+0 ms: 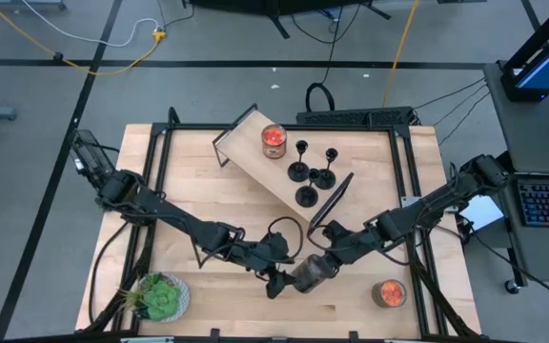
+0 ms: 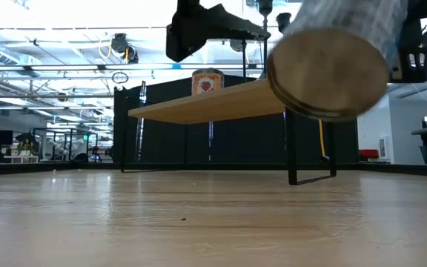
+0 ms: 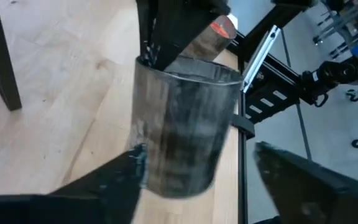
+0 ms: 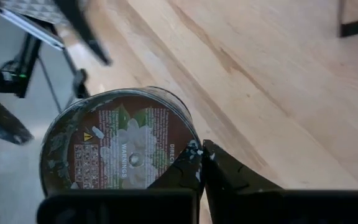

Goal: Pick & Place candle stick holders
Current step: Put the brown scented candle on the shelf

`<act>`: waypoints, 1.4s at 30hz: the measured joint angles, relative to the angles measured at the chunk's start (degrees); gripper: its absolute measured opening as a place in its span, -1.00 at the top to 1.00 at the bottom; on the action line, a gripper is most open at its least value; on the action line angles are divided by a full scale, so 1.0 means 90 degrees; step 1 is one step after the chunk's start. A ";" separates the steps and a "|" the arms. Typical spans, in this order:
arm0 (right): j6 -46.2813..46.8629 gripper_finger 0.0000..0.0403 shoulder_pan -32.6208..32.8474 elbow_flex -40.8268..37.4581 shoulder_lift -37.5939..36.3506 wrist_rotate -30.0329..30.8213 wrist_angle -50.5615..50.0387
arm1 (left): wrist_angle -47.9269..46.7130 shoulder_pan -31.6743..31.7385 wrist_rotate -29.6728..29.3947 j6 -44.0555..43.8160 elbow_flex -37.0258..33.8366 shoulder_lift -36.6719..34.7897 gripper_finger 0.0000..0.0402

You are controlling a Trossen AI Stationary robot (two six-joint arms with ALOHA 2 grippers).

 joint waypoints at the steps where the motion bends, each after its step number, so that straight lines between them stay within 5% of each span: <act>1: -0.0017 1.00 -0.0002 0.0001 0.0000 0.0002 0.0086 | 0.0020 0.0002 -0.0003 0.0015 0.0000 0.0000 -0.63; 5: -0.0065 1.00 -0.0012 0.0001 -0.0002 0.0019 0.0280 | 0.0251 0.0008 0.0086 0.0072 0.0002 0.0034 -0.95; 27: -0.0354 1.00 -0.0019 0.0003 0.0002 -0.0061 0.0843 | 0.1305 0.0248 0.0751 -0.0475 0.0185 0.0712 -0.96; 42: -0.0454 1.00 -0.0019 0.0006 -0.0010 -0.0047 0.0949 | 0.1997 0.0090 0.0626 -0.0558 0.0175 0.0935 -0.96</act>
